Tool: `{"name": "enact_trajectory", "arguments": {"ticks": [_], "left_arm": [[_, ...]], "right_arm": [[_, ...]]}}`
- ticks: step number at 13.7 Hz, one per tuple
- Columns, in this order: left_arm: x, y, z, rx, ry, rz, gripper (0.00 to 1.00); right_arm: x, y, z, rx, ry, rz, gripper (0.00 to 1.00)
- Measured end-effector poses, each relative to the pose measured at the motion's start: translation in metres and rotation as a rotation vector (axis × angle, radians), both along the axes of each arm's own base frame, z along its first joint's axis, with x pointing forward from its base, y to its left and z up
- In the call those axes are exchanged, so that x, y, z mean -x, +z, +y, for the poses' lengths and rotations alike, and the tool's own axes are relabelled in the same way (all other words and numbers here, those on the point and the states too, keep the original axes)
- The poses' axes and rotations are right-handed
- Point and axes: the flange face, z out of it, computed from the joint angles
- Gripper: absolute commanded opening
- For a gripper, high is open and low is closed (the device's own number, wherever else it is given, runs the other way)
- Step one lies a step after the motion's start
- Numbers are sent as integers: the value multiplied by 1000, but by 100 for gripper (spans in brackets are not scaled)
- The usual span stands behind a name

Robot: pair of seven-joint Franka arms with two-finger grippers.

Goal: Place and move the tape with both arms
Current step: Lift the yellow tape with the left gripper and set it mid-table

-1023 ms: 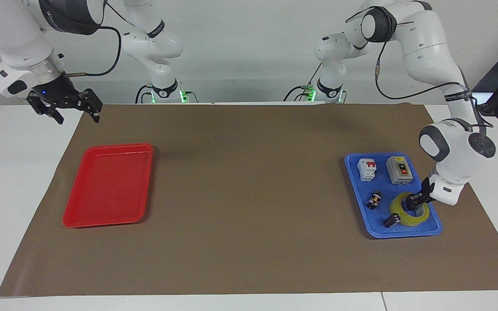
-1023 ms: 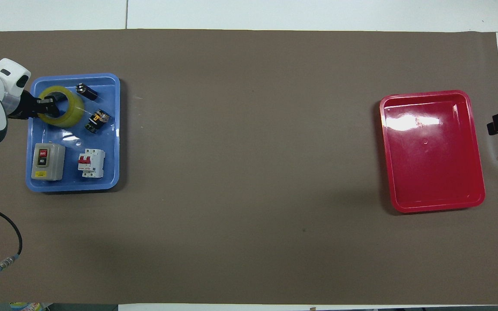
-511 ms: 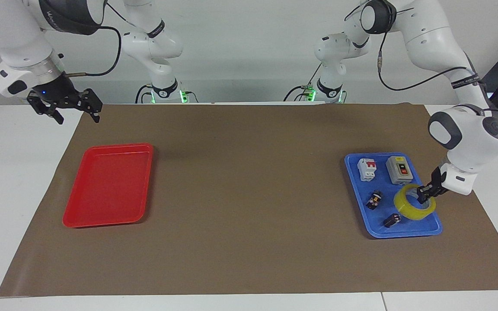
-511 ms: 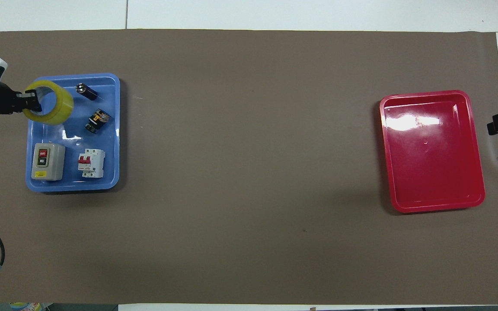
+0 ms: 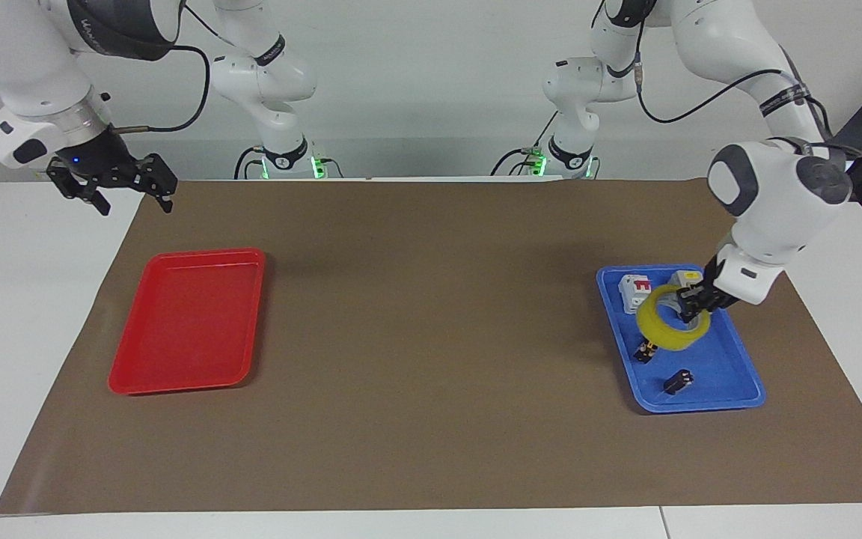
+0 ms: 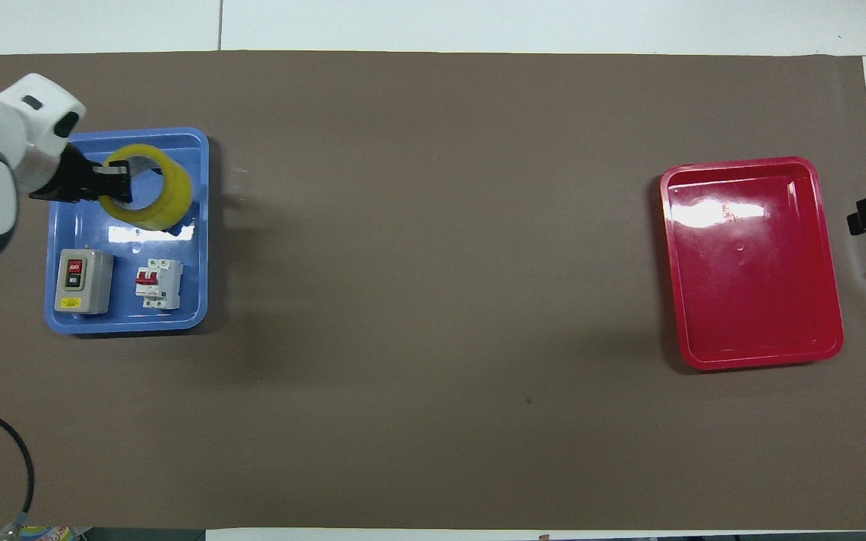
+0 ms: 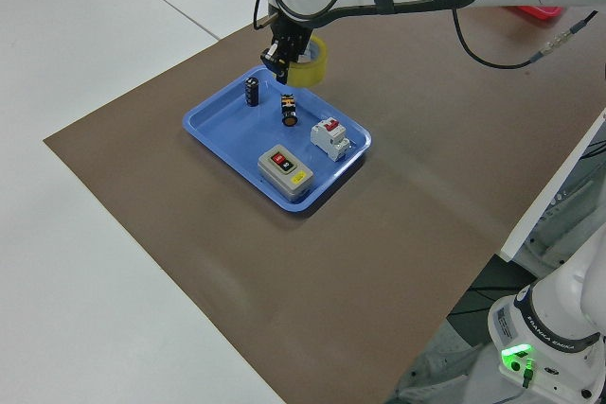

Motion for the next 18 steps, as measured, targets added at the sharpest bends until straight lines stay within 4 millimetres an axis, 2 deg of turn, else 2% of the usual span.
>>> {"name": "enact_trajectory", "arguments": {"ticks": [4, 7, 10, 11, 14, 15, 16, 17, 18], "left_arm": [[33, -28, -148, 5, 54, -10, 0], [65, -38, -240, -2, 105, -36, 0], [102, -61, -331, -45, 156, -66, 0], [110, -68, -352, -45, 156, -75, 0], [130, -94, -397, -48, 116, -71, 0], [135, -104, -406, -49, 107, -70, 18], [137, -110, -411, -52, 102, -67, 73], [136, -112, -410, -54, 103, -67, 100], [133, -111, -408, -54, 103, -70, 100]], "right_arm": [[0, 0, 0, 0, 0, 0, 100], [0, 0, 0, 0, 0, 0, 100], [0, 0, 0, 0, 0, 0, 100], [0, 0, 0, 0, 0, 0, 100], [0, 0, 0, 0, 0, 0, 100], [0, 0, 0, 0, 0, 0, 100], [0, 0, 0, 0, 0, 0, 100], [0, 0, 0, 0, 0, 0, 100], [0, 0, 0, 0, 0, 0, 100]]}}
